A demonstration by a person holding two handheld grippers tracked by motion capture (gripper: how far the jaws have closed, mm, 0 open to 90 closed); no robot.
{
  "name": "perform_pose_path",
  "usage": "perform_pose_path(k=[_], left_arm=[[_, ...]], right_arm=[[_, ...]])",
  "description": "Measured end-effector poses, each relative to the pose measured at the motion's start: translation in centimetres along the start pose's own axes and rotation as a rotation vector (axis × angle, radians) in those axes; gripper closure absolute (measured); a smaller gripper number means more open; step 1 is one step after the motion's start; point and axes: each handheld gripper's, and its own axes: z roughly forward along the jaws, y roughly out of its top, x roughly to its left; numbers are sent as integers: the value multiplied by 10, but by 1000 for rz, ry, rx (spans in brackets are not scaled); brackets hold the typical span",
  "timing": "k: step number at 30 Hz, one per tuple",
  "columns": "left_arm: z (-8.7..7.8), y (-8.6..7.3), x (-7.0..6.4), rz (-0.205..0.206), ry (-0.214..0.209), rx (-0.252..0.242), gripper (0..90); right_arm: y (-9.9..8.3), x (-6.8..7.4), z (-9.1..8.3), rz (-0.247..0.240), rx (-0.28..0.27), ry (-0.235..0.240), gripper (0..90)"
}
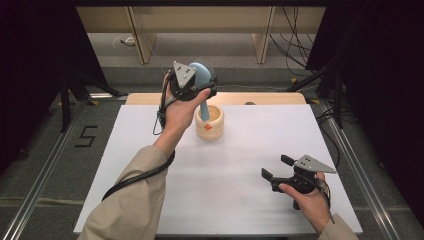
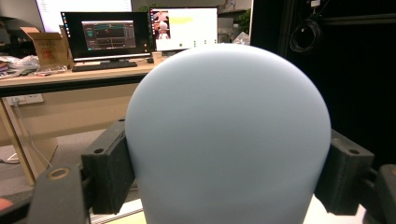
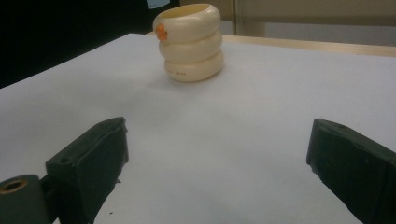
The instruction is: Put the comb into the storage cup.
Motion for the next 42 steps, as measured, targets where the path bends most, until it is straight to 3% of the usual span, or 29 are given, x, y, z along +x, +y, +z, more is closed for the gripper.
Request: perform_pose_path(k=[42], left_arm=[[15,-4,0,3,-20,-21,199]], right_arm=[[0,-1,0,3,-6,5,66]])
